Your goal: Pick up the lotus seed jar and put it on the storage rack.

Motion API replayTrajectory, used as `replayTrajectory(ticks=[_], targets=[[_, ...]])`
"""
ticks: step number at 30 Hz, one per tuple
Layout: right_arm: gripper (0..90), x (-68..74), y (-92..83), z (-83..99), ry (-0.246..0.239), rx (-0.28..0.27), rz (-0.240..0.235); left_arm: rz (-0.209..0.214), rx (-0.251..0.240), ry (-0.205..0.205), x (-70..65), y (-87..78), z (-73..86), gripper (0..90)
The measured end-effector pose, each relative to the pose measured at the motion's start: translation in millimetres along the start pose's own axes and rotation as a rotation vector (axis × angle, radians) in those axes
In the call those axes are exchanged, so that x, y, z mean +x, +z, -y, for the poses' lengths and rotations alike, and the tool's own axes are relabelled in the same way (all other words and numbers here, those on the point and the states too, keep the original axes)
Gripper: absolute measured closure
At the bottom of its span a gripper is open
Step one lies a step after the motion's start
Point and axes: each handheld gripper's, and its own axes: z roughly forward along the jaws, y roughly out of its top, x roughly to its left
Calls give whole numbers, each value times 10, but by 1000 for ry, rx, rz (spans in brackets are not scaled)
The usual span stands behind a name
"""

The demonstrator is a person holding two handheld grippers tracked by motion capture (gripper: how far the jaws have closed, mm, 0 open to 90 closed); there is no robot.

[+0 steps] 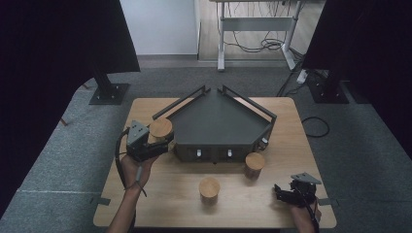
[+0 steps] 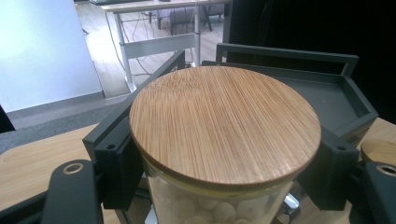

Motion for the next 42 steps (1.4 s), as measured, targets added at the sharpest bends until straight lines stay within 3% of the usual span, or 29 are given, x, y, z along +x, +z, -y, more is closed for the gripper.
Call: replayTrajectory(ticks=[42], targets=[[60,-7,1,2,-7,-1,-5,-37,11,-58,121,408,-67,256]])
